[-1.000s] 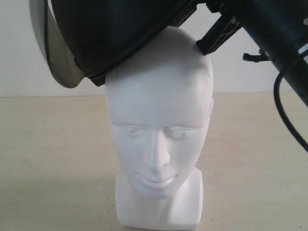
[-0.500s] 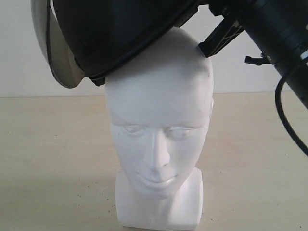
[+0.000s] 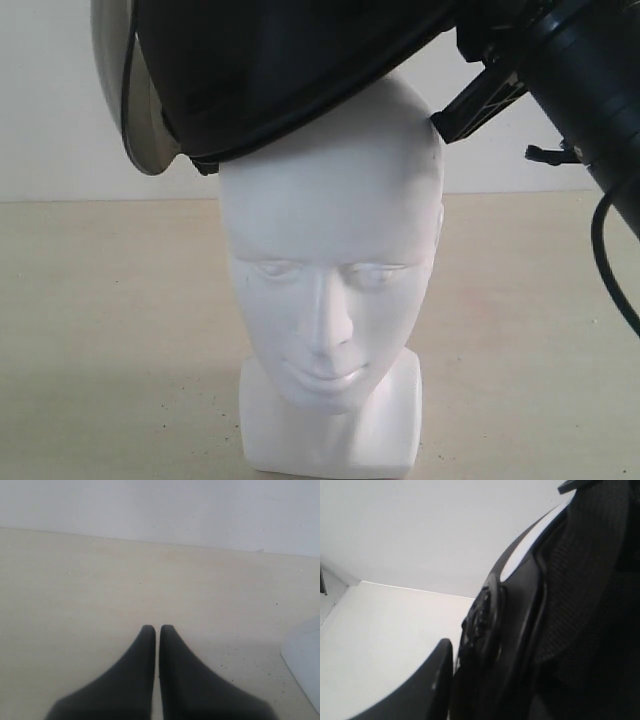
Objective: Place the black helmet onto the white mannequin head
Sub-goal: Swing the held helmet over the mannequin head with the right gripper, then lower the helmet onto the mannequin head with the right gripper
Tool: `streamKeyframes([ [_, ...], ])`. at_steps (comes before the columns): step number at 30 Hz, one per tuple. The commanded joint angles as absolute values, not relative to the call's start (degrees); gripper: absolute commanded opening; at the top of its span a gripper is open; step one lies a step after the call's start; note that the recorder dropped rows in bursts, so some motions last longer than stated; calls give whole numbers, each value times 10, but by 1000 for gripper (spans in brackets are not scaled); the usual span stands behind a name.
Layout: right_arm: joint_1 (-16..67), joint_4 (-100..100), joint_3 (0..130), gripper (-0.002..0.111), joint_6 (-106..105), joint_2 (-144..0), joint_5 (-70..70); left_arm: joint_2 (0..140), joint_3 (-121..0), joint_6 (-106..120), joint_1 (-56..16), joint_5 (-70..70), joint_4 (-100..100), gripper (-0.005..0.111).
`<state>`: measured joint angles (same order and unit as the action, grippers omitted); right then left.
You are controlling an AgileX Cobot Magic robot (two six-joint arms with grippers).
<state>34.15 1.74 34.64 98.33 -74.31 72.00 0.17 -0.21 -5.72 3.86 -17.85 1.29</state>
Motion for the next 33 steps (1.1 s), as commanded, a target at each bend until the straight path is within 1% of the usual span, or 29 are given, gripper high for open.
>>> streamKeyframes([
  [1,336,18,321,0,955,-739,700,0,0,-55,35,-178,12,4],
  [33,337,18,268,0,953,-739,700,0,0,-55,35,-178,12,4],
])
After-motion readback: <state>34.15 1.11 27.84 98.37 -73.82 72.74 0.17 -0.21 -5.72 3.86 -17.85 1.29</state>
